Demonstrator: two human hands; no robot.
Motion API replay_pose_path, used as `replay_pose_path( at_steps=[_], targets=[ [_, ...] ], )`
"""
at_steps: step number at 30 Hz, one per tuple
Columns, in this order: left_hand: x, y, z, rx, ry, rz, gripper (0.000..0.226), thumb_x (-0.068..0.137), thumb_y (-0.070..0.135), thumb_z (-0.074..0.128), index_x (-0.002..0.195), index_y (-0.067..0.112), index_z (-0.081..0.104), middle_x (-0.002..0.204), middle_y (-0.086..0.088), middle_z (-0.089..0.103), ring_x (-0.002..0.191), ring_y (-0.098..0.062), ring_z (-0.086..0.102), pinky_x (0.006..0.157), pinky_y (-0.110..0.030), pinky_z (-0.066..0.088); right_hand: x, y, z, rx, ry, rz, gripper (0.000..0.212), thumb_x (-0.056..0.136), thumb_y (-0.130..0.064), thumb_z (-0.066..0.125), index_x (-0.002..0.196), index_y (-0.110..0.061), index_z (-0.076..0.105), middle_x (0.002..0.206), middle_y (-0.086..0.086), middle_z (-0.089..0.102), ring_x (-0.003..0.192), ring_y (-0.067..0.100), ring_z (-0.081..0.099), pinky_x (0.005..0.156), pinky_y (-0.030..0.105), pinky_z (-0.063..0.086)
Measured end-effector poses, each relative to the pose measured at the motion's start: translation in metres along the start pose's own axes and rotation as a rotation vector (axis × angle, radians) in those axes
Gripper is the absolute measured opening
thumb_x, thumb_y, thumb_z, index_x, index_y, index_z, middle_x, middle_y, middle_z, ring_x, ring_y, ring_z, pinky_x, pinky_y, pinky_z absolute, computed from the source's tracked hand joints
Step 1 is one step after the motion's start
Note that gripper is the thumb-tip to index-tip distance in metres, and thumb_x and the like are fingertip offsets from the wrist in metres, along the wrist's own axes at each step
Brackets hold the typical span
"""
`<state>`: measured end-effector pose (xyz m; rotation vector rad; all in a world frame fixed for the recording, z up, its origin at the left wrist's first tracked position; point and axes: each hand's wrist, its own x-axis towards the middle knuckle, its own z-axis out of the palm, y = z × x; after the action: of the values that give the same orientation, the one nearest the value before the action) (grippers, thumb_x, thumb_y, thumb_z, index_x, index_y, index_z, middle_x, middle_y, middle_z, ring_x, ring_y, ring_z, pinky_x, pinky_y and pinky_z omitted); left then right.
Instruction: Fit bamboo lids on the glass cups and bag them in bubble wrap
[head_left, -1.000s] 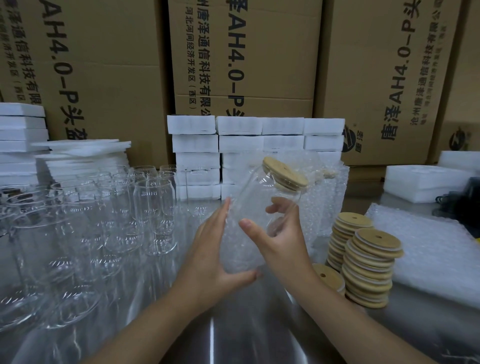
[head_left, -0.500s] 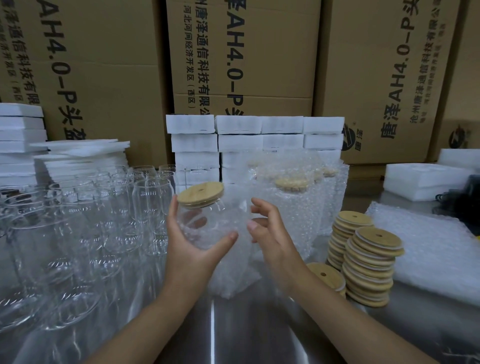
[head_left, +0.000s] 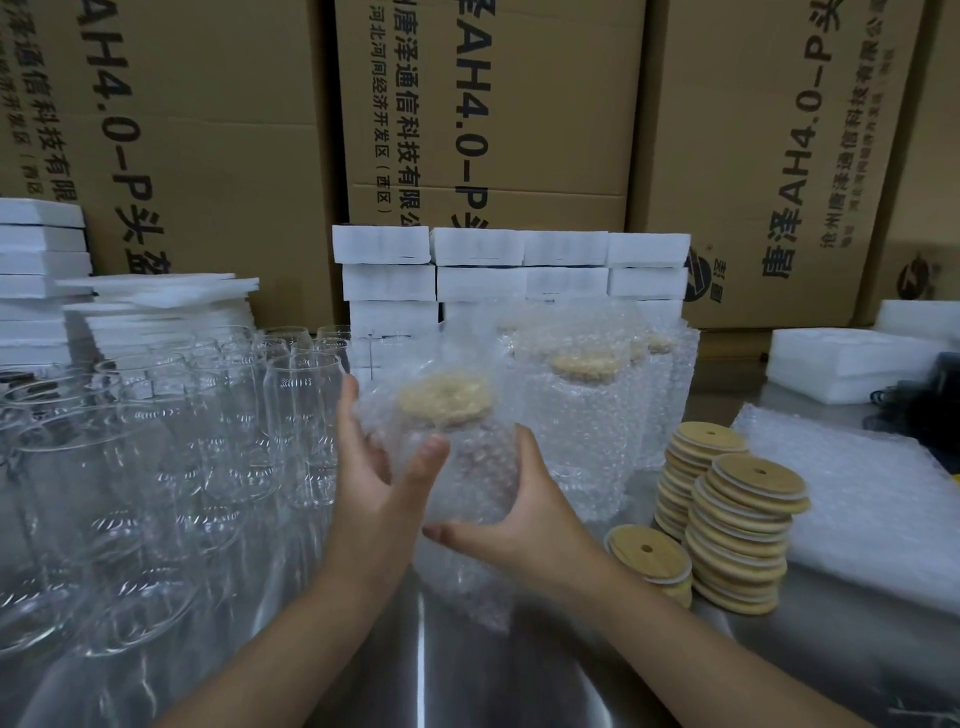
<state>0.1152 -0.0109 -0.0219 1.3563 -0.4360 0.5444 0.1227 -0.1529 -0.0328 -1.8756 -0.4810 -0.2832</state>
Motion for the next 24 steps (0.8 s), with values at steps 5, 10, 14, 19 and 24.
replay_pose_path(
  at_steps=[5,10,14,19,24],
  targets=[
    [0.0,-0.002,0.001,0.004,-0.045,-0.093,0.121,0.034,0.085,0.073,0.138,0.041,0.031,0.14,0.006,0.05,0.129,-0.005,0.048,0.101,-0.022,0.046,0.003,0.002,0.0,0.15,0.057,0.023,0.104,0.05,-0.053,0.085,0.125,-0.055,0.014,0.122,-0.031,0.046,0.109,-0.024,0.046,0.092,0.005,0.042],
    [0.005,-0.01,0.005,0.083,0.042,-0.276,0.028,0.08,0.066,0.052,0.099,0.049,0.062,0.113,0.023,0.066,0.115,-0.001,0.058,0.101,-0.03,0.044,0.003,0.0,-0.002,0.16,0.184,-0.01,0.117,0.052,-0.045,0.086,0.139,-0.046,0.008,0.134,-0.017,0.045,0.118,-0.012,0.048,0.101,0.014,0.041],
    [0.004,-0.008,0.01,0.084,-0.043,-0.172,0.045,0.098,0.024,0.05,0.071,0.054,0.07,0.081,0.039,0.065,0.08,0.019,0.059,0.072,-0.005,0.046,0.0,-0.013,-0.006,-0.008,0.337,-0.084,0.117,0.044,-0.063,0.08,0.134,-0.059,0.005,0.139,-0.014,0.04,0.125,-0.001,0.044,0.103,0.021,0.04],
    [0.009,-0.01,0.005,0.011,0.085,-0.108,0.038,0.096,0.014,0.054,0.071,0.039,0.07,0.074,0.026,0.065,0.073,0.006,0.06,0.073,-0.009,0.046,0.013,-0.04,-0.012,-0.382,0.34,-0.192,0.113,0.05,-0.075,0.07,0.13,-0.07,-0.01,0.137,-0.017,0.044,0.118,0.01,0.052,0.09,0.037,0.049],
    [0.015,-0.015,0.0,0.009,0.182,-0.122,0.037,0.097,0.013,0.053,0.121,0.041,0.051,0.125,0.023,0.055,0.115,0.012,0.05,0.086,-0.006,0.038,0.07,-0.052,-0.008,-0.413,0.28,-0.172,0.089,0.06,-0.056,0.081,0.122,-0.049,0.017,0.124,-0.017,0.04,0.108,0.015,0.053,0.08,0.031,0.044]
  ],
)
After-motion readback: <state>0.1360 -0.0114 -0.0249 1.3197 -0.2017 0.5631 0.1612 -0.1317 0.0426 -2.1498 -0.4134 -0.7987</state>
